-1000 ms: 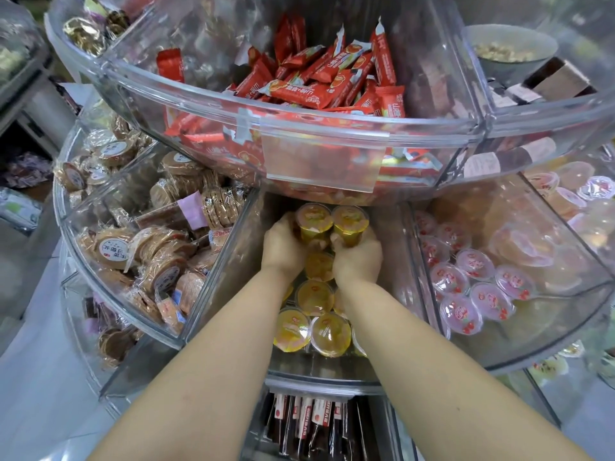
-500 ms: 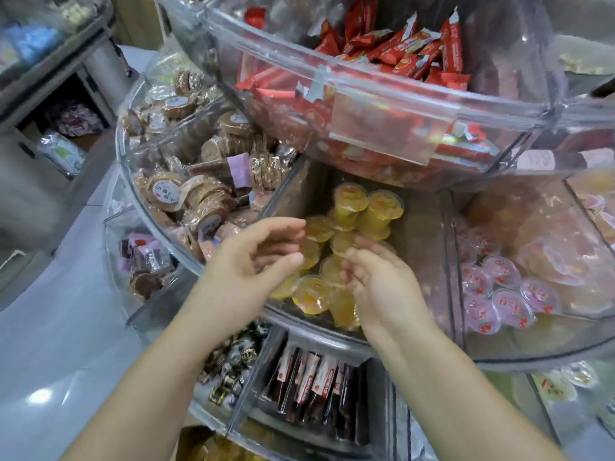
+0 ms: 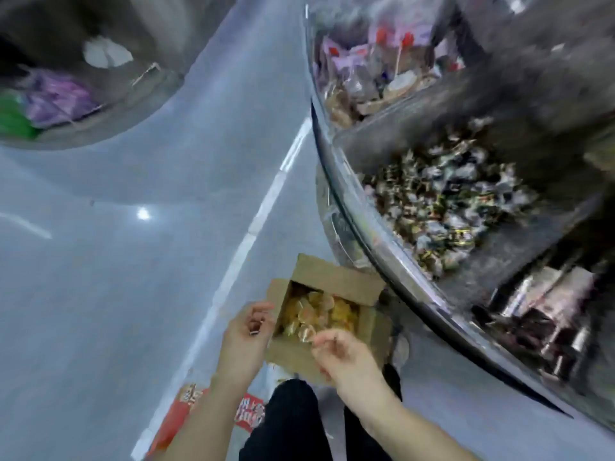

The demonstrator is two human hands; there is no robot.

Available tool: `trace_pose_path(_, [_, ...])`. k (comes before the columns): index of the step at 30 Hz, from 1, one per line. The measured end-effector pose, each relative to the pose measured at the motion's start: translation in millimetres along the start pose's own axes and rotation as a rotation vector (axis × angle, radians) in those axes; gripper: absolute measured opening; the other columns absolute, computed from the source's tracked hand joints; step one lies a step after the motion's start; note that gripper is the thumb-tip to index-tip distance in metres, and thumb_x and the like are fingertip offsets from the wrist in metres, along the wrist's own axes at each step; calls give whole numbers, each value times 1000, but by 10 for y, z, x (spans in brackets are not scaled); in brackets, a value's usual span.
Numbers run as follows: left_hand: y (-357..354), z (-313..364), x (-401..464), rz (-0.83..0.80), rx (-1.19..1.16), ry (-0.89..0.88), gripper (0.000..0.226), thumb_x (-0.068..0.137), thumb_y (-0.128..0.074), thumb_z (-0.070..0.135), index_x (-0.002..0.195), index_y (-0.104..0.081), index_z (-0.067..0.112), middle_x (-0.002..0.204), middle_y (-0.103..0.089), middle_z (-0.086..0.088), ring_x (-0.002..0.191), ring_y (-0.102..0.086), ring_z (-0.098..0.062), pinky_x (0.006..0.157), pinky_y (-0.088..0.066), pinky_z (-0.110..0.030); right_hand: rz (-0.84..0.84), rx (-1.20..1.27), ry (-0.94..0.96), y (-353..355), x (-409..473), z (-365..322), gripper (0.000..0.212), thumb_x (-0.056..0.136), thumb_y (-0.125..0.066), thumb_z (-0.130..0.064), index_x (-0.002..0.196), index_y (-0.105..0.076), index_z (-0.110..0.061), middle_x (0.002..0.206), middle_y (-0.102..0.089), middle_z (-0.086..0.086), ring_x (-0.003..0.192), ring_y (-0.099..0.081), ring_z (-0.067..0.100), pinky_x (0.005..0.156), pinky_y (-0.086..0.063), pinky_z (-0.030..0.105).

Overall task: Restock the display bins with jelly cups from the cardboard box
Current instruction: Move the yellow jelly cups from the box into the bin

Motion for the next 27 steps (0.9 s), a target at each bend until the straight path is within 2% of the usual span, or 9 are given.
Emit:
trace_pose_path(3, [7, -823, 362, -71, 105, 100, 19, 86, -61, 7, 91, -64, 26, 80, -65, 5, 80, -62, -15, 68, -45, -10, 50, -239, -227, -90, 799, 1130, 13, 89, -55, -5, 93, -57, -17, 89, -59, -2, 88, -61, 18, 79, -45, 25])
trace_pose_path(5, [-126, -1317, 617, -153, 188, 141, 17, 87, -60, 11, 98, -63, 24, 87, -66, 6, 85, -63, -13, 65, -45, -10, 120, -380, -318, -9, 1313, 1734, 17, 88, -54, -5, 102, -57, -15, 98, -59, 3, 105, -60, 27, 80, -41, 26])
trace_pose_path(7, [-376, -1751, 860, -271, 246, 171, 20, 87, -60, 11, 105, -61, 21, 93, -64, 4, 91, -62, -13, 71, -46, -20, 127, -563, -373, 82, 1767, 2132, 26, 89, -53, -9, 114, -57, -13, 107, -62, 8, 107, -58, 28, 74, -37, 23])
trace_pose_path(11, [-956, -2392, 1317, -402, 334, 78, 34, 86, -61, 11, 120, -56, 15, 114, -62, -1, 109, -57, -15, 89, -41, -20, 186, -672, -368, 213, 2544, 2641, 41, 88, -57, -20, 127, -46, -10, 115, -62, 14, 105, -58, 32, 78, -43, 29])
trace_pose_path(16, [-1505, -2891, 1968, -386, 572, -99, 50, 81, -66, 11, 128, -50, 11, 125, -58, -10, 119, -49, -27, 103, -39, -32, 316, -621, -347, 519, 3235, 3002, 62, 78, -72, -29, 131, -45, -7, 127, -57, 16, 115, -54, 34, 92, -44, 35])
trace_pose_path(18, [-1678, -3009, 2134, -330, 876, -166, 57, 79, -70, 20, 130, -45, 12, 132, -51, -11, 124, -42, -29, 107, -35, -35, 325, -559, -404, 600, 3474, 3120, 77, 76, -73, -35, 139, -35, -12, 134, -52, 13, 121, -50, 32, 99, -42, 37])
trace_pose_path(21, [-1865, -3065, 2174, -203, 1200, -307, 61, 77, -70, 22, 130, -42, 11, 133, -48, -11, 120, -44, -29, 97, -41, -36, 332, -459, -423, 621, 3739, 3192, 64, 75, -75, -35, 128, -50, -10, 127, -57, 13, 114, -54, 33, 98, -45, 40])
trace_pose_path(24, [-1895, -3075, 2184, -155, 1227, -359, 56, 77, -70, 22, 126, -46, 11, 128, -51, -10, 117, -45, -27, 94, -42, -34, 435, -442, -330, 578, 3714, 3230, 51, 73, -76, -31, 117, -57, -14, 119, -62, 10, 110, -57, 31, 93, -45, 34])
trace_pose_path(27, [-1804, -2963, 2147, -204, 1062, -329, 52, 75, -71, 28, 121, -50, 13, 125, -50, -9, 116, -44, -27, 94, -40, -34, 496, -270, -241, 470, 3340, 3213, 41, 70, -76, -25, 105, -56, -30, 104, -64, -1, 100, -60, 23, 85, -46, 29])
Point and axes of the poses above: each hand's wrist, its own x-axis towards the middle knuckle, its own y-axis out of the back of the hand, z = x × y, the point moved 3 cm from there along x, towards the middle knuckle
